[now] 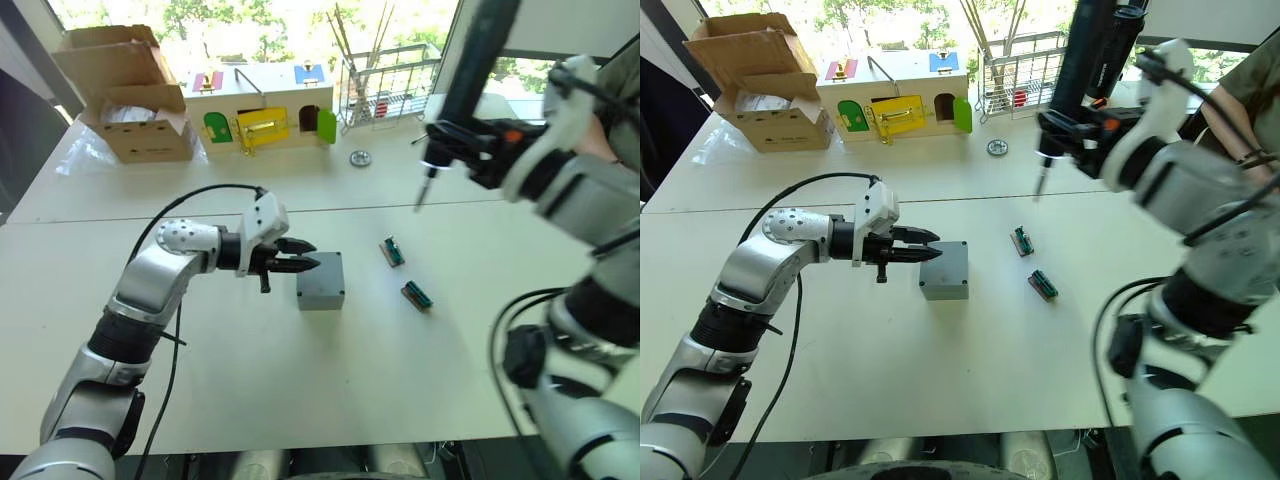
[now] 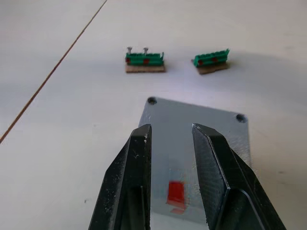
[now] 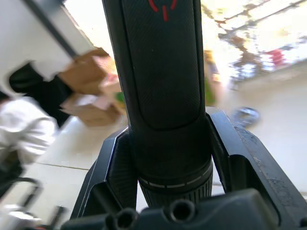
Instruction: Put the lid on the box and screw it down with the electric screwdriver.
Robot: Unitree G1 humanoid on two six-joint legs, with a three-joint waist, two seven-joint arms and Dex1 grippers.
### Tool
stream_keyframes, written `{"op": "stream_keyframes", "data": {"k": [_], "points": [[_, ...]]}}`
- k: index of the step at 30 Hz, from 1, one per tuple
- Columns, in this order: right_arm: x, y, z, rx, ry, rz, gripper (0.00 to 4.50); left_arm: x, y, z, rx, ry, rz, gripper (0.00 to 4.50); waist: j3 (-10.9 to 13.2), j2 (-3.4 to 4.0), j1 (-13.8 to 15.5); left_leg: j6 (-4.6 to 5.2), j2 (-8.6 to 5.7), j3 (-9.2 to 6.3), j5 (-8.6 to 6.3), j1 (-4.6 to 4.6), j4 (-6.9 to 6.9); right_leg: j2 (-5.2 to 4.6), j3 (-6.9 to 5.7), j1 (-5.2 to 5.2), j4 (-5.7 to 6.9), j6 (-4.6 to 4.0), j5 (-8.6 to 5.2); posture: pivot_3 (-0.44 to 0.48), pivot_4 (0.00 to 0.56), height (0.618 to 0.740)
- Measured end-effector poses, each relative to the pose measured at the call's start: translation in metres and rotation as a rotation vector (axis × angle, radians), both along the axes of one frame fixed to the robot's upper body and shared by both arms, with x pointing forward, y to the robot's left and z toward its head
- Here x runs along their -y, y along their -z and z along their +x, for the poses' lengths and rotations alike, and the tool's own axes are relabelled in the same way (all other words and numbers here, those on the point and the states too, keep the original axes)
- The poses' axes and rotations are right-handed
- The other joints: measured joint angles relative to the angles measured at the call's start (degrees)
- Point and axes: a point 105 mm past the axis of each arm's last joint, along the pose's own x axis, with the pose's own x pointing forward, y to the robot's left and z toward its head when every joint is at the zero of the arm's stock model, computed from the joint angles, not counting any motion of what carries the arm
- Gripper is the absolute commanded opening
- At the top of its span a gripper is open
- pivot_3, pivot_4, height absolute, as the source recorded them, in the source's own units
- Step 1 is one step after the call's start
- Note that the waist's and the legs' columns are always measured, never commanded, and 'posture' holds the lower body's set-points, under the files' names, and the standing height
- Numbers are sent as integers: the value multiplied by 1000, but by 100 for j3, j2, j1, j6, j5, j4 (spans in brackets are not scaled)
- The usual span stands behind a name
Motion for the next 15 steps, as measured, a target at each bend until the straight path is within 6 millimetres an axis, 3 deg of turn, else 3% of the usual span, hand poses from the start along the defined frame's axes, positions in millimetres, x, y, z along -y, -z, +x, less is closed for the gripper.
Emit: {"op": "stream_keyframes", "data": {"k": [2, 6, 11, 15], "points": [[38, 10, -4, -136, 103, -101, 1760, 7, -5, -10, 16, 72, 7, 1299, 10, 4, 7, 5, 1, 6, -1, -3, 3, -2, 0, 0, -4, 0, 0, 0, 150, 740], [86, 46, -17, -403, 197, -144, 1760, 19, -6, -22, 27, 163, 25, 1299, 24, -9, -55, 17, 11, 24, -5, 3, 6, 8, 2, 4, 1, 1, 1, 0, 150, 740], [114, 102, -39, -728, 190, -53, 1760, 27, -2, -29, 47, 217, 47, 1299, 29, -4, -69, 29, 12, 30, -12, 4, 17, 15, 4, 4, 10, 1, 1, 0, 150, 740], [121, 120, -39, -825, 184, 26, 1760, 29, 6, -30, 42, 210, 52, 1299, 43, 5, -68, 28, 11, 36, -11, 2, 37, 16, 8, 6, 16, 2, 1, 0, 150, 740]]}}
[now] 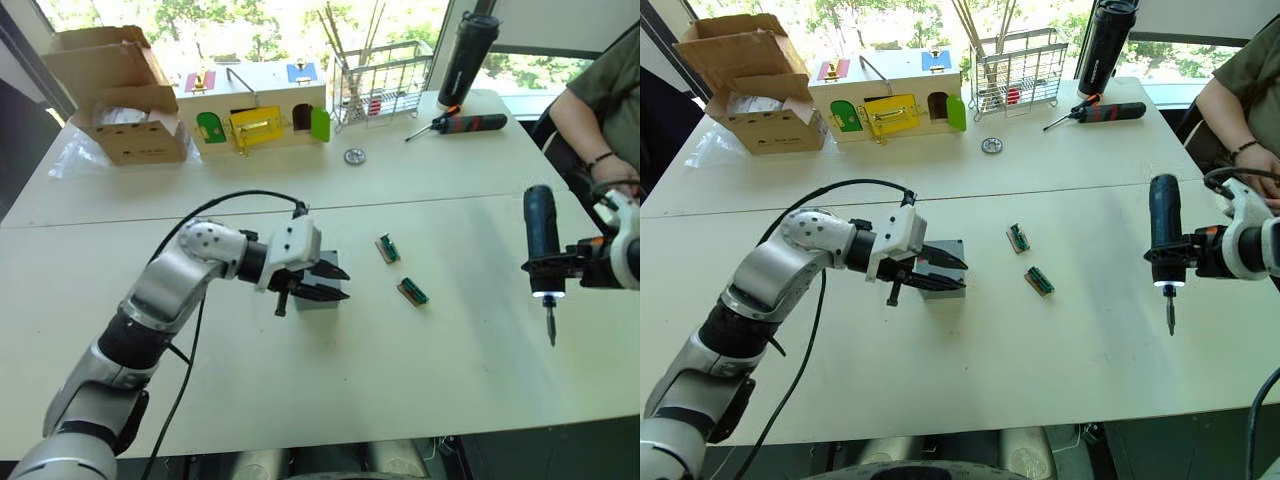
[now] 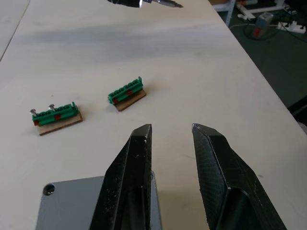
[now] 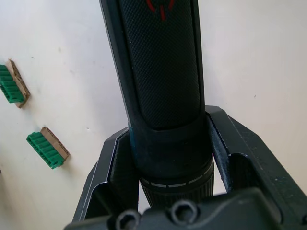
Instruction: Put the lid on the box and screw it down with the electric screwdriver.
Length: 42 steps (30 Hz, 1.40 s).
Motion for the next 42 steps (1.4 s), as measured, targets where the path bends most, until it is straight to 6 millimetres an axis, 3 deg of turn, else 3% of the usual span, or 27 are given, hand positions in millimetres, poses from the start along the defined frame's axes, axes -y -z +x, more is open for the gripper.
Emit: {"op": "stream_keyframes", "data": {"k": [9, 17, 19, 23, 24, 30, 33, 37, 42], "points": [[1, 27, 16, -93, 2, 27, 1760, -6, 17, -3, -32, -61, 13, 1299, 16, 0, 94, 8, -9, -12, -5, -38, 49, -5, -9, -10, 3, 8, 4, 0, 150, 740], [7, 34, 21, -112, -17, -21, 1760, -13, 20, 2, -38, -119, 26, 1299, 16, 0, 76, 7, -9, -15, -5, -43, 56, -5, -10, -12, 2, 12, 6, 0, 150, 740], [8, 34, 21, -113, -26, -31, 2807, -15, 20, 3, -37, -131, 28, 1343, 16, 0, 75, 7, -10, -15, -5, -43, 56, -5, -10, -12, 2, 12, 6, 0, 150, 740], [6, 31, 23, -96, -51, -51, 4301, -25, 18, 14, -42, -196, 12, 1343, 16, 0, 90, 7, -11, -18, -5, -43, 63, -6, -13, -8, 3, 15, 8, 0, 150, 740], [8, 31, 24, -91, -53, -62, 4480, -28, 18, 17, -44, -217, 8, 1343, 16, 0, 93, 7, -11, -18, -5, -43, 64, -6, -13, -8, 3, 15, 8, 0, 150, 740], [18, 29, 30, -32, -80, -168, 4480, -42, 11, 29, -77, -300, -37, 1343, 17, -2, 83, 7, -12, -18, -5, -44, 65, -8, -13, -9, 5, 17, 9, 0, 150, 740], [18, 16, 41, 71, -120, -229, 4480, -47, 6, 31, -94, -330, -67, 1343, 17, -1, 70, 6, -12, -17, -5, -44, 60, -7, -12, -18, 10, 17, 9, 0, 150, 740], [5, -12, 52, 257, -251, -335, 4480, -57, 0, 38, -96, -394, -99, 1343, 17, -1, 64, 6, -9, -18, -5, -44, 57, -6, -12, -22, 15, 17, 9, 0, 150, 740], [-23, -22, 55, 420, -383, -389, 4480, -68, 0, 48, -99, -468, -113, 1343, 17, -2, 79, 6, -10, -19, -5, -44, 66, -7, -12, -21, 23, 17, 9, 0, 150, 740]]}}
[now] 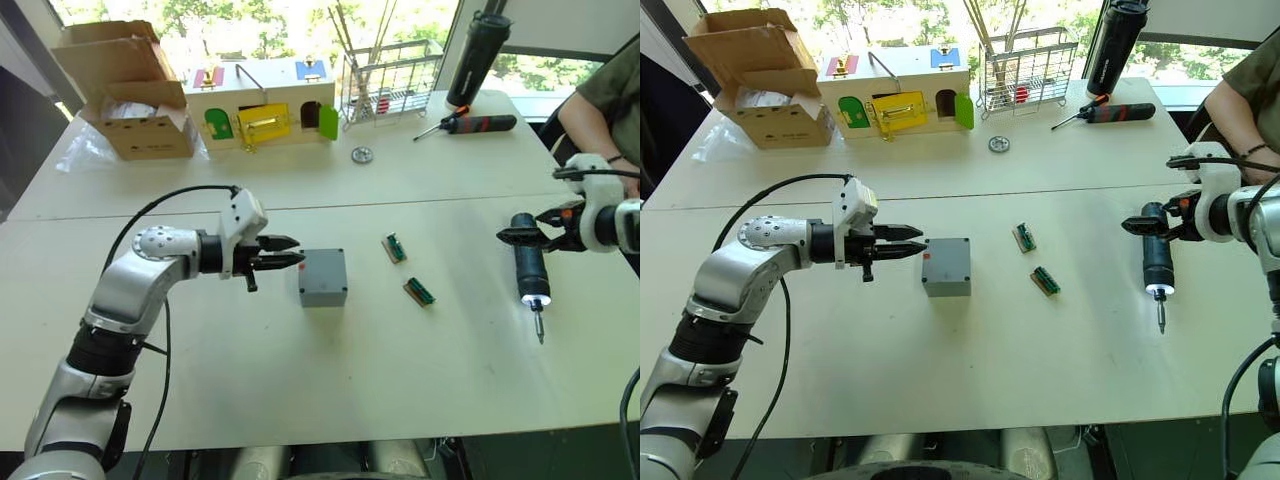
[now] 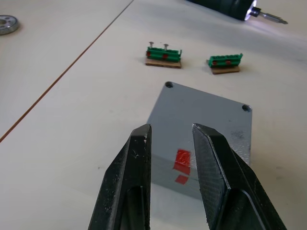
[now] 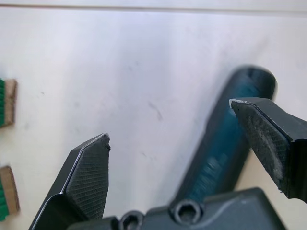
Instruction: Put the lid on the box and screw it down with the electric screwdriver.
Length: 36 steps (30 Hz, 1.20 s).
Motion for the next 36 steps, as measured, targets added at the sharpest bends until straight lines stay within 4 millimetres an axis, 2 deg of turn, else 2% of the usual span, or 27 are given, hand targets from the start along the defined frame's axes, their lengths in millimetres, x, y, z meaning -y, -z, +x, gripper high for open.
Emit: {"op": "stream_keyframes", "data": {"k": [3, 5, 8, 11, 14, 21, 26, 31, 36], "points": [[-38, -2, -4, 92, -168, 10, 4480, -11, 0, 9, 10, -58, 29, 1343, 0, 0, -8, 0, 0, -1, 0, 0, 2, 0, 0, -3, 10, 0, 0, 0, 150, 740], [-69, 1, -16, 123, -307, 47, 4480, -21, 4, 12, 19, -89, 74, 1343, 0, 0, -11, 0, 0, -1, 0, 0, 1, 0, -1, -7, 20, 0, 0, 0, 150, 740], [-119, 17, -47, 104, -534, 101, 4480, -36, 23, 7, -5, -108, 168, 1343, 0, 0, -13, 0, 0, -4, 0, 0, 1, -2, -1, -11, 28, 0, 0, 0, 150, 740], [-154, 34, -70, 77, -668, 141, 4480, -34, 42, 0, -56, -90, 185, 1343, 0, -3, 15, 0, -1, -10, 0, 0, 20, -4, -1, 0, 31, 0, 0, 0, 150, 740], [-178, 47, -80, 68, -715, 194, 4480, -25, 47, -2, -64, -75, 177, 1343, -1, -6, 29, 0, -4, -15, 0, 0, 29, -7, -1, 5, 34, 0, 0, 0, 150, 740], [-197, 69, -79, 34, -698, 205, 4480, -9, 54, -5, -54, -48, 171, 1343, -2, -6, -13, -1, -4, -15, 0, 1, 21, -6, -3, -3, 38, 0, 0, 0, 150, 740], [-220, 81, -78, 8, -700, 265, 4480, 2, 66, 14, -21, -88, 184, 1343, -2, -7, 9, -3, -8, -16, 1, 3, 24, 0, -8, -2, 44, 0, 0, 0, 150, 740], [-224, 84, -82, -35, -684, 290, 4480, 13, 60, 31, 1, -80, 160, 1343, -2, -8, 3, -3, -11, -17, 1, 3, 24, 0, -10, -2, 46, 0, 0, 0, 150, 740], [-234, 81, -91, -57, -704, 320, 4480, 31, 58, 51, 55, -34, 213, 1343, -3, -9, -7, -3, -12, -17, 1, 3, 26, 0, -12, -2, 48, 0, 0, 0, 150, 740]]}}
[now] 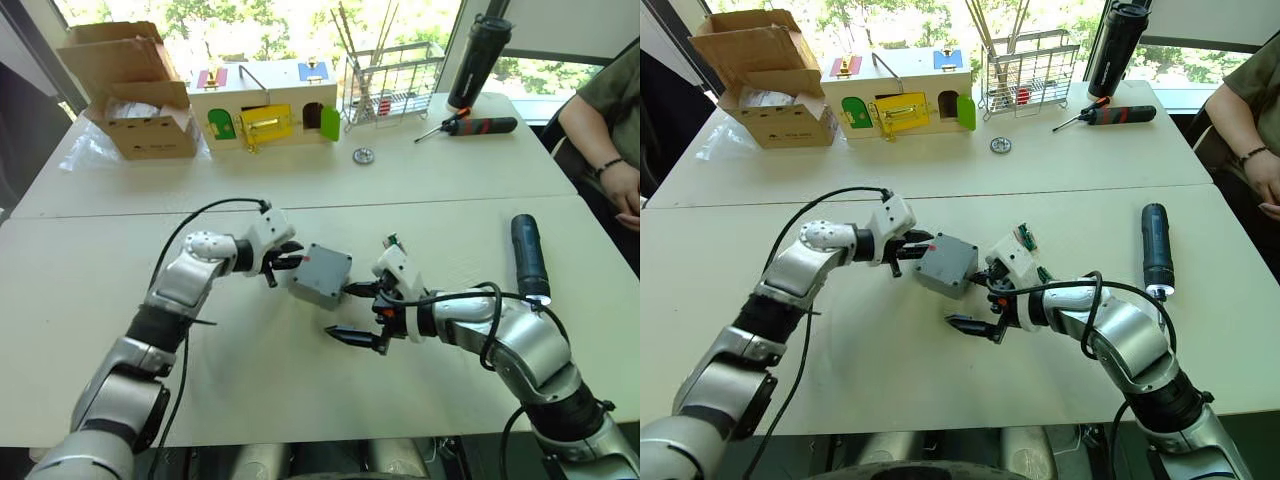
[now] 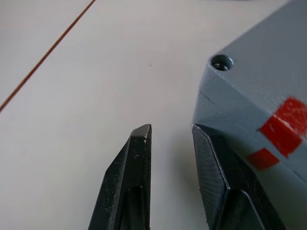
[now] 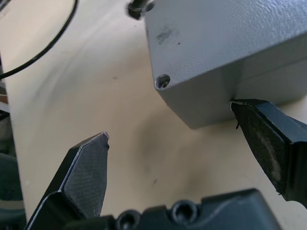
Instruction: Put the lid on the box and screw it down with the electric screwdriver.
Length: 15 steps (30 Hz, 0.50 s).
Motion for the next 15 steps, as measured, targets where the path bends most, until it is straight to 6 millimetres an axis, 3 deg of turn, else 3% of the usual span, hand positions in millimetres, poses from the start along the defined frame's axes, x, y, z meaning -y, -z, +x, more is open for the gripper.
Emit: {"op": "stream_keyframes", "data": {"k": [4, 7, 11, 13, 15], "points": [[-5, -1, -3, 1, -3, 1, 4480, 10, 3, 13, 21, 19, 35, 1343, 0, -1, -14, 0, 0, 0, 0, 0, 0, 1, -1, -2, 2, 0, 0, 0, 150, 740], [-1, -2, -4, 25, 3, -34, 4480, 4, 3, 19, 44, 12, 58, 1343, 0, -1, -35, 0, 0, 1, 0, 0, -4, 0, 0, -6, 2, 0, 0, 0, 150, 740], [26, -3, 3, 105, 50, -161, 4480, -33, -3, 21, 65, -66, 103, 1343, 0, -1, -75, 0, 3, 3, 0, 0, -11, 2, 3, -15, 4, 0, 0, 0, 150, 740], [35, -6, 10, 156, 67, -193, 4480, -58, -2, 11, 41, -107, 121, 1343, 0, -1, -140, 0, 4, 1, 0, 0, -19, 2, 3, -18, 8, 0, 0, 0, 150, 740], [39, -6, 19, 185, 80, -201, 4480, -68, 1, -4, 1, -104, 125, 1343, 0, -1, -166, 0, 4, 0, 0, 0, -19, 0, 3, -17, 8, 0, 0, 0, 150, 740]]}}
